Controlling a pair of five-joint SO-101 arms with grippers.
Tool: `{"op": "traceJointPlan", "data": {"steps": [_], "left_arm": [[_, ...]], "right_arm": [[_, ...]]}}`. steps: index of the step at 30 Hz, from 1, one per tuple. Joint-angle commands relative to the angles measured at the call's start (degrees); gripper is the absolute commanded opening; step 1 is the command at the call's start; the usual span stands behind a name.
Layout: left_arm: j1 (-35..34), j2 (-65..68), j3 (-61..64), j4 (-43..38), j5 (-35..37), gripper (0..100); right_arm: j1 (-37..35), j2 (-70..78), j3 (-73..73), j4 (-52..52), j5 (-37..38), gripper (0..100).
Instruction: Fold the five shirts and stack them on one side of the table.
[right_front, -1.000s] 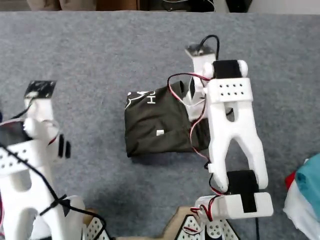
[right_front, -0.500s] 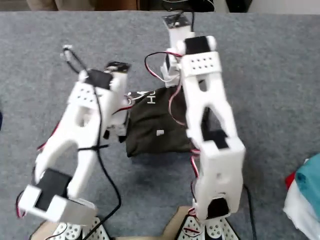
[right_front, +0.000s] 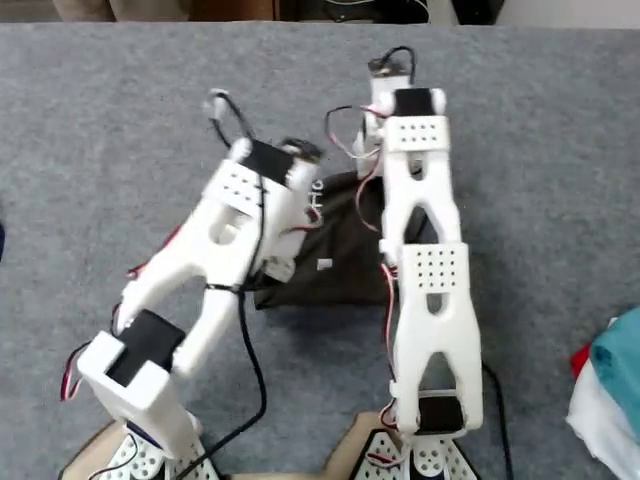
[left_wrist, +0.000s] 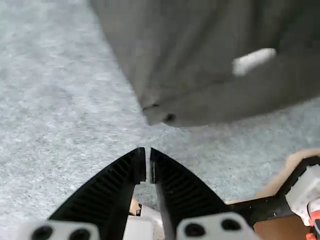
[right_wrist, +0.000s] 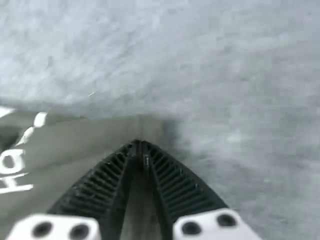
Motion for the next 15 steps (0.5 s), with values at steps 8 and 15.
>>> {"op": "traceJointPlan", "data": {"steps": [8, 15], "left_arm": [[-9.8, -5.1, -7.8, -0.5, -2.8, 2], [-16.2, 1.5, -15.6, -6.7, -2.8, 2]], "right_arm": [[-1.7, -25.4, 12.7, 1.2, -0.1, 0.6], [-4.4, -45.8, 44.6, 1.2, -0.1, 0.6]]}}
